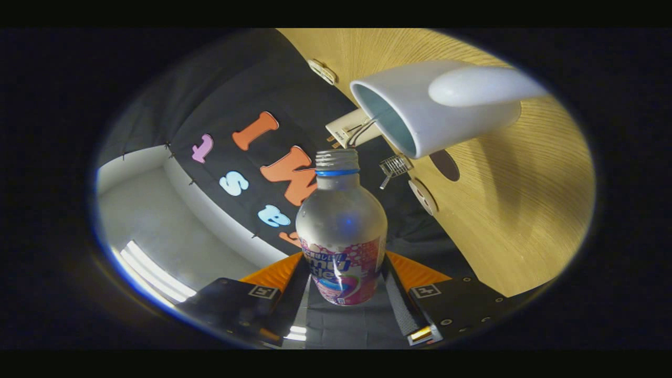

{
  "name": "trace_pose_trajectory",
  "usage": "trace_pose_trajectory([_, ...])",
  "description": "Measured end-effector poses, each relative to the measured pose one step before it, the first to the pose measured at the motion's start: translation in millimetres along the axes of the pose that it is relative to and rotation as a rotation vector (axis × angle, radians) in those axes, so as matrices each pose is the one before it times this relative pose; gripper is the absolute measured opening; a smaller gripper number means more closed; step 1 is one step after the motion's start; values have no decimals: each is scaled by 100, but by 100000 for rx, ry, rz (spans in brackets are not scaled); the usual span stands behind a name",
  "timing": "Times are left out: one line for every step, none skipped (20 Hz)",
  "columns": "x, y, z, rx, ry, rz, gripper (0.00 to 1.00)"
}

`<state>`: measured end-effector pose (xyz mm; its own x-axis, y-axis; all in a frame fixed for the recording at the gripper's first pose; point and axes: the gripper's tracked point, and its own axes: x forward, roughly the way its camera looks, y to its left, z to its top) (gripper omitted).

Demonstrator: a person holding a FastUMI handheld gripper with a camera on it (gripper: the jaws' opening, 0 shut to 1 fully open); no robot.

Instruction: Take the bottle from table, then pour the juice into the cup, finally place the bottle on the coaster

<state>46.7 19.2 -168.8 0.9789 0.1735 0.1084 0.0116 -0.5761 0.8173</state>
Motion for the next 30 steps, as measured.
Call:
trace_pose_trajectory([-32,88,-50,513,247,331,77])
trace_pose_trajectory([-164,65,-106,774,338,471,76])
trace_pose_trajectory([-115,-7,8,832,321,291,77])
trace_pose_trajectory([-74,80,-178,774,337,491,76])
trace_pose_trajectory([-40,79,-29,595,185,214,76])
trace_pose_trajectory([-151,239,-30,373,124,542,76])
trace_pose_trajectory([0,71,89,115,-107,275,76])
trace_pose_trajectory([3,247,63,583,-27,644,77])
trace_pose_trajectory([-19,164,130,231,-79,293,76])
trace_pose_trajectory([-104,214,62,459,-88,579,76])
trace_pose_trajectory([30,58,81,241,-72,203,76])
trace_pose_trajectory([44,228,23,580,-59,527,76])
trace_pose_trajectory([-13,30,10,595,34,42,76])
trace_pose_trajectory([-120,148,85,870,87,384,76])
trace_pose_trajectory([13,61,102,826,131,177,76])
trace_pose_trajectory([-6,310,84,838,-49,439,77])
trace_pose_trajectory([18,112,62,603,-92,280,76])
trace_pose_trajectory([-24,335,76,650,-117,589,77])
trace_pose_trajectory([-5,198,93,453,-103,320,76])
trace_pose_trajectory([-14,32,114,580,-174,546,77])
trace_pose_trajectory([88,102,140,405,112,551,77])
trace_pose_trajectory([-143,345,-84,1097,187,949,76])
trace_pose_trajectory([17,204,-6,880,384,366,76])
trace_pose_trajectory([-76,8,23,600,158,338,76])
trace_pose_trajectory([-7,30,69,334,29,75,76])
trace_pose_trajectory([64,53,45,432,155,150,76])
trace_pose_trajectory([23,-54,85,276,141,27,76])
trace_pose_trajectory([-24,-167,-46,557,214,349,76])
trace_pose_trajectory([-33,-113,-105,268,305,0,76])
trace_pose_trajectory([72,46,123,203,-25,184,76])
